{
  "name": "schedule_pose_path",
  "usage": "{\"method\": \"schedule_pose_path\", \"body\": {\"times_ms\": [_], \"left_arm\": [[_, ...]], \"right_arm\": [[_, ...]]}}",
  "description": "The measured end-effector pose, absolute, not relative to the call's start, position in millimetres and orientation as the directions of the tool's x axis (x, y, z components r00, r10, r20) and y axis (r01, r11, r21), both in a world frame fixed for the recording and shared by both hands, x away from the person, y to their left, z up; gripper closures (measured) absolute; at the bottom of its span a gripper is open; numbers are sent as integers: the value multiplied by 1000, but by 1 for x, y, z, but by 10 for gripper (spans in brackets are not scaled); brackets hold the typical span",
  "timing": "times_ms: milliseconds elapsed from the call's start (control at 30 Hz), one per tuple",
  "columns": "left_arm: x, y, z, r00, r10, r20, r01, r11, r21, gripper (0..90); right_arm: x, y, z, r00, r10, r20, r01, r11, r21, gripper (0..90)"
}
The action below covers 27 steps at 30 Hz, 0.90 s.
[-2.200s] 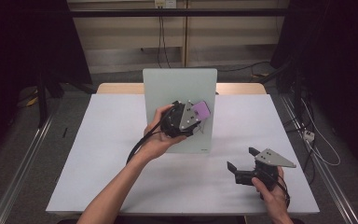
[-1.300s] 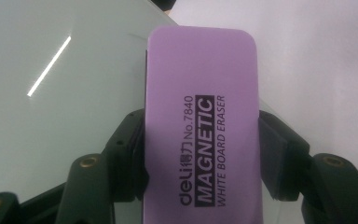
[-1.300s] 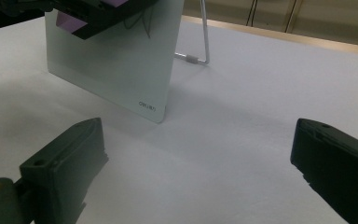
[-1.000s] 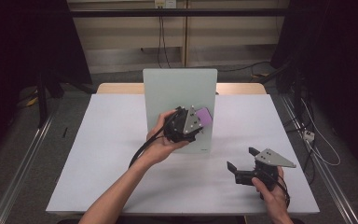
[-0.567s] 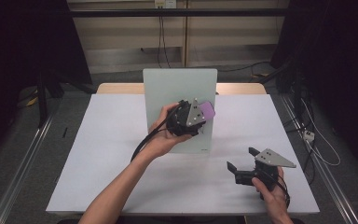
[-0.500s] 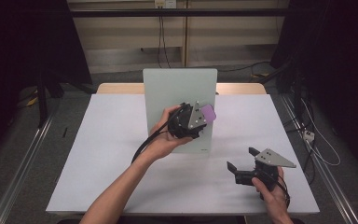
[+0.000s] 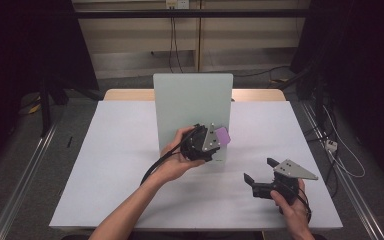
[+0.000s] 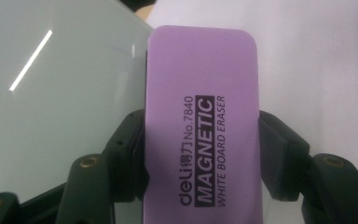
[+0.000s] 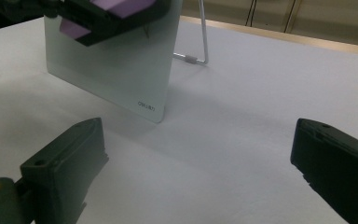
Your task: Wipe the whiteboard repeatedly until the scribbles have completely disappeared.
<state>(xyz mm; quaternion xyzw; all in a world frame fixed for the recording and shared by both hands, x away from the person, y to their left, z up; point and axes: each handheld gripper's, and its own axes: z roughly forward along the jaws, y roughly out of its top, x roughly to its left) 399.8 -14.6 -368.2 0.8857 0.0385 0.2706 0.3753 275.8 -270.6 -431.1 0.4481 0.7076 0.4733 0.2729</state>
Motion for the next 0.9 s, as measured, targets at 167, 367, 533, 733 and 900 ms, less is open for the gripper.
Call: {"method": "schedule_pose_path", "body": {"times_ms": [167, 367, 533, 733, 900], "left_arm": [[408, -7, -346, 827, 336, 452, -117, -683, 721, 410], [413, -6, -330, 795, 392, 463, -105, -664, 741, 409], [411, -5, -336, 797, 377, 471, -121, -665, 737, 409], [402, -7, -361, 823, 319, 470, -135, -694, 708, 409], [392, -11, -386, 851, 276, 448, -130, -714, 688, 409]], "right_arm": [[276, -270, -431, -450, 892, 38, 375, 151, 914, 28], [276, -270, -431, -448, 893, 37, 377, 151, 914, 28], [276, -270, -431, -451, 892, 35, 375, 154, 914, 27], [276, -270, -431, -451, 892, 36, 375, 153, 915, 28], [276, -270, -431, -449, 893, 35, 375, 153, 914, 27]]}}
